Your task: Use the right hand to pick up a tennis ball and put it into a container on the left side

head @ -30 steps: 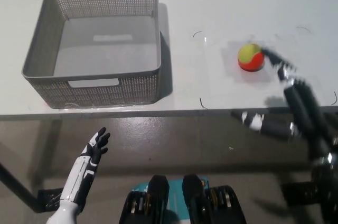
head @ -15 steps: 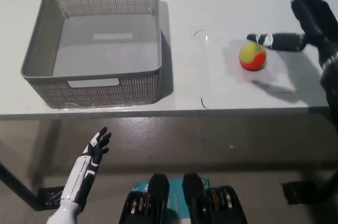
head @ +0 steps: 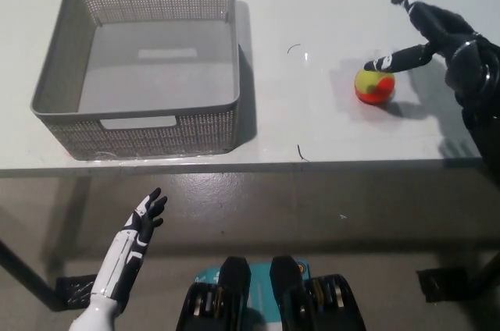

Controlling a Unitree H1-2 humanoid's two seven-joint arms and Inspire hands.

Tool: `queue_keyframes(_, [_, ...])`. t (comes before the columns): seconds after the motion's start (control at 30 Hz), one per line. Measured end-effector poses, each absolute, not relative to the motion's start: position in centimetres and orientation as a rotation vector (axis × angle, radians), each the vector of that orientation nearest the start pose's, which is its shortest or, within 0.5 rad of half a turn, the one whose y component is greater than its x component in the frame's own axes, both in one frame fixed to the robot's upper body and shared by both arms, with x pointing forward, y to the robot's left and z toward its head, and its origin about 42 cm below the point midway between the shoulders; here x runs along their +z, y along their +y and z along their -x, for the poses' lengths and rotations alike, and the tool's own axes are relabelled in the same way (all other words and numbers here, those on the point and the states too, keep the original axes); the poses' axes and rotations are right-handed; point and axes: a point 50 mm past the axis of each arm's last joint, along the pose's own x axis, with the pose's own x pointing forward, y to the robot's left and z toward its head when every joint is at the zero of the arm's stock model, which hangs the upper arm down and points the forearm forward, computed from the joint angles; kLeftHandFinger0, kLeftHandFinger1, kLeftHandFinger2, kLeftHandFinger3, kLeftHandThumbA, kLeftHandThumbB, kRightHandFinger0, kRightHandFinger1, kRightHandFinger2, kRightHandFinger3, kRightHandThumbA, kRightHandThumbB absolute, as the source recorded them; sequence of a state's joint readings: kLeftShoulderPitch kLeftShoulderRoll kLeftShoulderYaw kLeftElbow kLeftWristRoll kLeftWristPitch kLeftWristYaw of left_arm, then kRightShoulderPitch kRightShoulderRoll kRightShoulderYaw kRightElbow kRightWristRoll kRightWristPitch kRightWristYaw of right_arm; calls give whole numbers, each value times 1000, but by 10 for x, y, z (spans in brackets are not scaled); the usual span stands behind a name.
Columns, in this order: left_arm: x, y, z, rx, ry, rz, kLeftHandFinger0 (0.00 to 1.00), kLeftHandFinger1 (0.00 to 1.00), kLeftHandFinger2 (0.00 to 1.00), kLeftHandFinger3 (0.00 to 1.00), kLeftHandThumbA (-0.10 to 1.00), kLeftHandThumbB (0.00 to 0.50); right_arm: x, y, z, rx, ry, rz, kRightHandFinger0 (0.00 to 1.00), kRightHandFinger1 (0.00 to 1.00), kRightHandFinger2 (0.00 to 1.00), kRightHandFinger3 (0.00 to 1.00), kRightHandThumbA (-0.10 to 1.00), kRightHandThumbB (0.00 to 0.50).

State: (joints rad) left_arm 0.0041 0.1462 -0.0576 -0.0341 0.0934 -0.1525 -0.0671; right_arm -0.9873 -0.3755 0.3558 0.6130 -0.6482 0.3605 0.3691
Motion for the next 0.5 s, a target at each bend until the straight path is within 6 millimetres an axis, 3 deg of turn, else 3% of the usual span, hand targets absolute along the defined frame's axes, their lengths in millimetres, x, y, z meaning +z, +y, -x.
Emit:
queue_keyframes(0.17, [114,236,-281,-147,-172,-241,1000,1000,1000,1000,1000,120,294,-231,-555,220,230,1213,1000,1000,1000,1000,1000,471])
queue_keyframes(0.5, [114,236,-281,-148,-172,-240,1000,1000,1000,1000,1000,141,277,-233,-565,245,310,1217,1000,1000,1000,1000,1000,459])
